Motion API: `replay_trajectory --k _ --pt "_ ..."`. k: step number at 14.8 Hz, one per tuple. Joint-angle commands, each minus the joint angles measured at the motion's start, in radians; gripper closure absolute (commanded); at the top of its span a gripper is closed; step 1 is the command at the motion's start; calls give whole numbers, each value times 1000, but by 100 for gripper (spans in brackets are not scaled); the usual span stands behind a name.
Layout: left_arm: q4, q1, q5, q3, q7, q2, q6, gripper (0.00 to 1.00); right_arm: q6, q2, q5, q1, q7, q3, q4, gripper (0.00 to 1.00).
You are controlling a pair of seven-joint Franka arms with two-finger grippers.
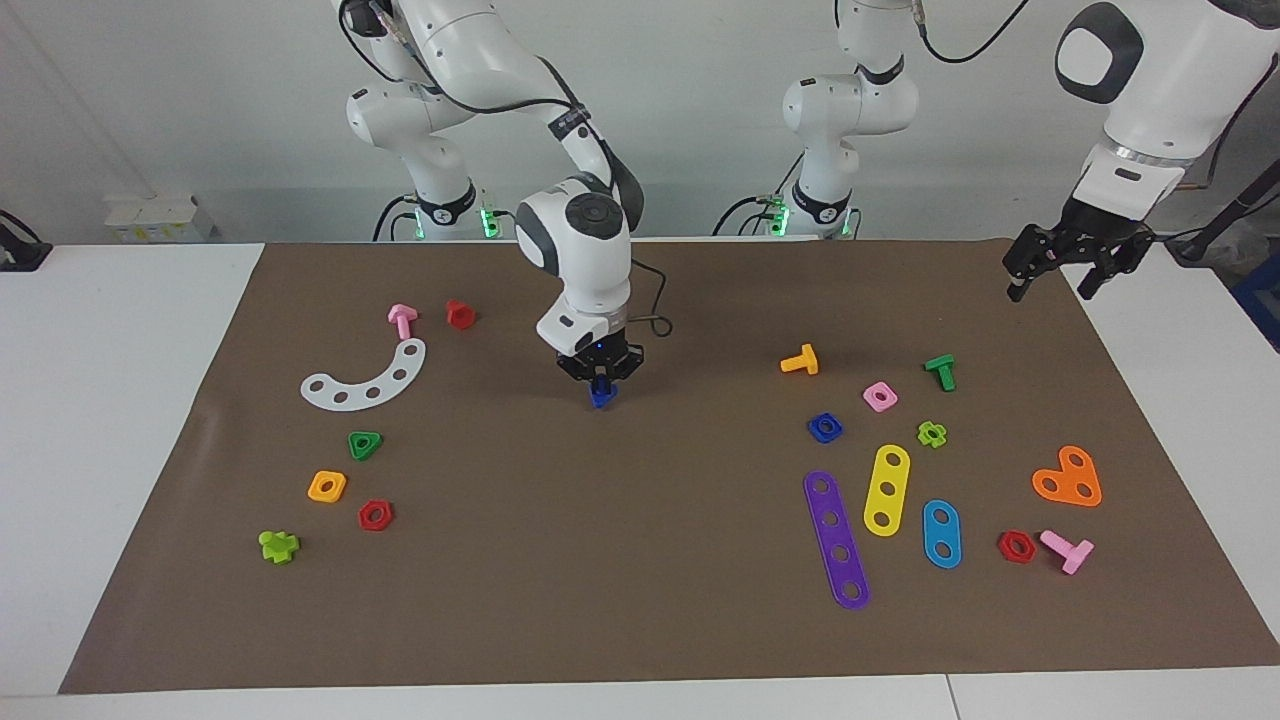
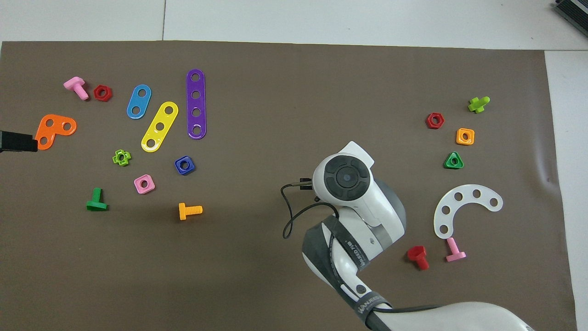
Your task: Unscrew and place screws in storage area
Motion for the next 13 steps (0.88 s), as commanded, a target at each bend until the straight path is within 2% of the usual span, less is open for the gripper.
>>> replay_trajectory --k 1,3,7,10,13 --pt "97 -12 48 -6 -13 50 -81 0 -69 -99 -7 -97 -70 8 -65 100" --pt "123 -14 44 -8 -13 61 -109 0 -99 -121 -4 -178 -162 10 -67 100" --pt "152 -17 16 -17 -15 70 -189 0 -82 -113 35 -315 -343 10 -70 100" --pt "149 -29 -23 -23 -32 64 -229 0 -65 -95 51 -379 -421 8 -70 100" --pt "144 -29 -59 -23 -32 52 -252 0 24 -50 53 -401 -415 8 -73 100"
